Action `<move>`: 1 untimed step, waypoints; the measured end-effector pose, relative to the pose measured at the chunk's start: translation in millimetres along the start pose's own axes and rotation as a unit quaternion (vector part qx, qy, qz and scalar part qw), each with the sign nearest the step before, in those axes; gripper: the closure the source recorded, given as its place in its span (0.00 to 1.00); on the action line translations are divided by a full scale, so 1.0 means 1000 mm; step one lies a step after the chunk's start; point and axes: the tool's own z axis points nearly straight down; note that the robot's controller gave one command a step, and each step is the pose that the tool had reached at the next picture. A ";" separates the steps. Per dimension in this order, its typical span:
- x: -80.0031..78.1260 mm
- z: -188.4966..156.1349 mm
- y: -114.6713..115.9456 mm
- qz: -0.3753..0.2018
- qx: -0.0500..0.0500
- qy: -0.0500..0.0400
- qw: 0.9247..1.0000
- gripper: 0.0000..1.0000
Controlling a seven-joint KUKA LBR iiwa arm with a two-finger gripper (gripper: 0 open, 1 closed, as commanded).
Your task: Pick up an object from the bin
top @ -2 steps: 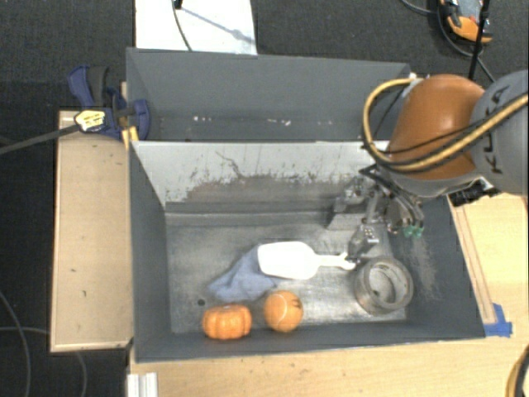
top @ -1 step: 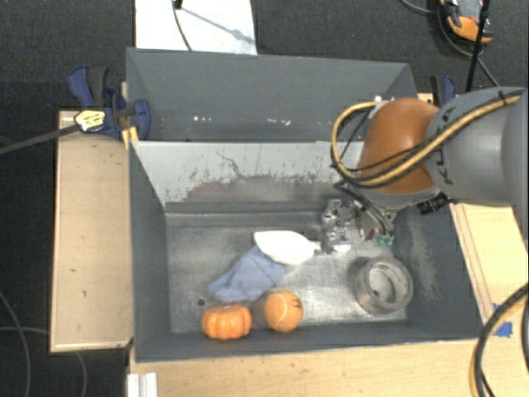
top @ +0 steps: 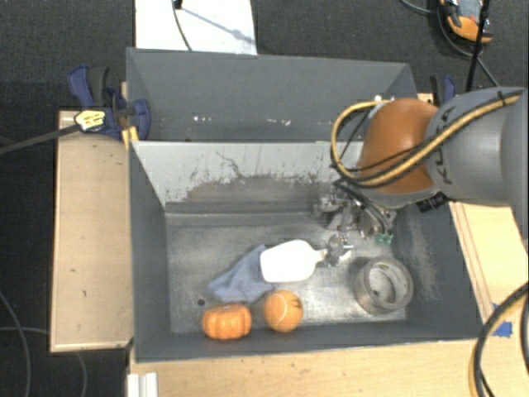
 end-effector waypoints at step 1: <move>0.002 -0.001 0.000 -0.001 -0.001 0.008 1.000 1.00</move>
Offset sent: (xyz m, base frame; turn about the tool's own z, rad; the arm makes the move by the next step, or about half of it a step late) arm 0.0000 0.0000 0.0000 0.0000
